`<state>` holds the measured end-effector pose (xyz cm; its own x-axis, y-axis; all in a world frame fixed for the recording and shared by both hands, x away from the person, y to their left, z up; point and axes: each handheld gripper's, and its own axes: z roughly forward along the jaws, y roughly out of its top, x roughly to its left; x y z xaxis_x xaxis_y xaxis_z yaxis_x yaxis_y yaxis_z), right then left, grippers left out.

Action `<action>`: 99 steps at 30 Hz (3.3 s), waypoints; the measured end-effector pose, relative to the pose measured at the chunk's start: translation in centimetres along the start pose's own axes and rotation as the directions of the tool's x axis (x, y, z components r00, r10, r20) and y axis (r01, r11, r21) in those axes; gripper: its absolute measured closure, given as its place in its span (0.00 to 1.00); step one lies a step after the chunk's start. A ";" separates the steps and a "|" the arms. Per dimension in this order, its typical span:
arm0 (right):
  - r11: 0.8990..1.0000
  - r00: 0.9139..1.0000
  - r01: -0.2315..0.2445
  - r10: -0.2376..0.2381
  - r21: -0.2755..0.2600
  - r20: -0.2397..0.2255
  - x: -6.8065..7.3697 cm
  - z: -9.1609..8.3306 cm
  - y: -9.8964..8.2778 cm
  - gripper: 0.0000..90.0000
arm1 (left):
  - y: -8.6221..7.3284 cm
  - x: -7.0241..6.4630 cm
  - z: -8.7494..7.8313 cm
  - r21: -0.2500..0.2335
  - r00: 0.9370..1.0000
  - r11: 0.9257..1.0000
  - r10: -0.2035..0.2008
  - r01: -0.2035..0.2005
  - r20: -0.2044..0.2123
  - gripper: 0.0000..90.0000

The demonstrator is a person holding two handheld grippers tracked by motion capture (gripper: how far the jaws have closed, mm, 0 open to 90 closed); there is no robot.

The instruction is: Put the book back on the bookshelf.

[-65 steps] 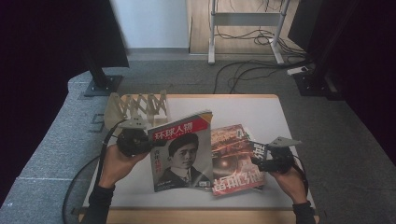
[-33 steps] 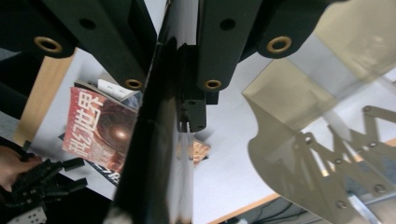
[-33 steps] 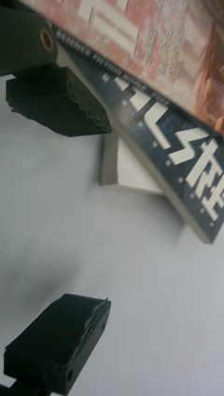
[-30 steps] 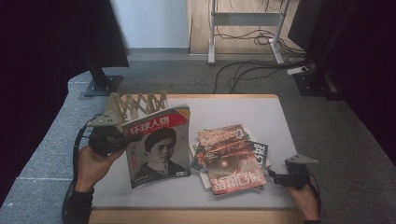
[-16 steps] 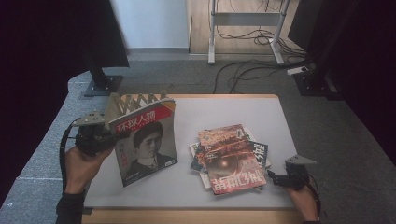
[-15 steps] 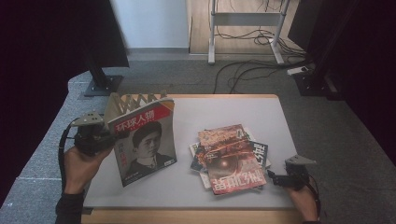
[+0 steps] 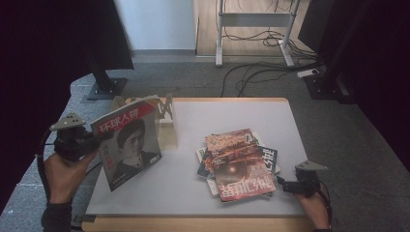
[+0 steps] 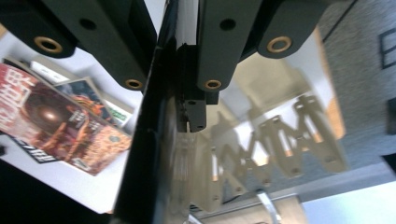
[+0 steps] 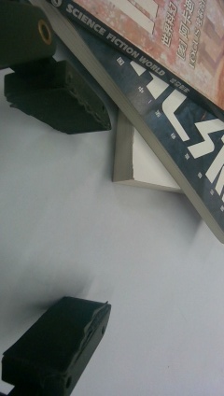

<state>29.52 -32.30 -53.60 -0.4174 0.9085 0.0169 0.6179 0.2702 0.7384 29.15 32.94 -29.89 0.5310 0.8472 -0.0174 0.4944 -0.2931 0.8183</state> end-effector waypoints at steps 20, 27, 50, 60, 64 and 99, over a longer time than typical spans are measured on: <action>1.000 1.000 -0.001 0.001 0.002 -0.002 0.0 0.0 0.0 0.11 | -0.1 2.9 -1.1 0.005 0.989 0.997 -0.071 0.072 -0.128 0.97; 1.000 1.000 -0.002 0.002 0.001 -0.002 0.0 0.0 0.0 0.11 | -0.1 4.2 -0.6 -0.005 0.982 0.994 -0.108 0.108 -0.154 0.97; 1.000 1.000 -0.003 0.003 -0.001 -0.002 0.0 0.0 0.0 0.11 | 1.6 6.1 3.0 -0.051 0.967 0.991 -0.133 0.124 -0.216 0.97; 1.000 1.000 -0.003 0.003 -0.001 -0.003 0.0 0.0 0.0 0.11 | 1.0 6.2 5.0 -0.117 0.966 0.984 -0.153 0.131 -0.209 0.97; 1.000 1.000 -0.003 0.003 -0.001 -0.003 0.0 0.0 0.0 0.11 | 0.2 6.4 5.2 -0.119 0.969 0.983 -0.163 0.143 -0.185 0.96; 1.000 1.000 -0.003 0.003 0.000 -0.003 0.0 0.0 0.0 0.11 | -2.0 7.4 2.9 -0.061 0.962 0.971 -0.236 0.229 -0.141 0.97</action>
<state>29.56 -32.32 -53.61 -0.4178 0.9083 0.0209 0.6187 0.2676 0.7387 34.09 38.54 -33.37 0.2973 0.9461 -0.1288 0.5598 -0.0634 0.8262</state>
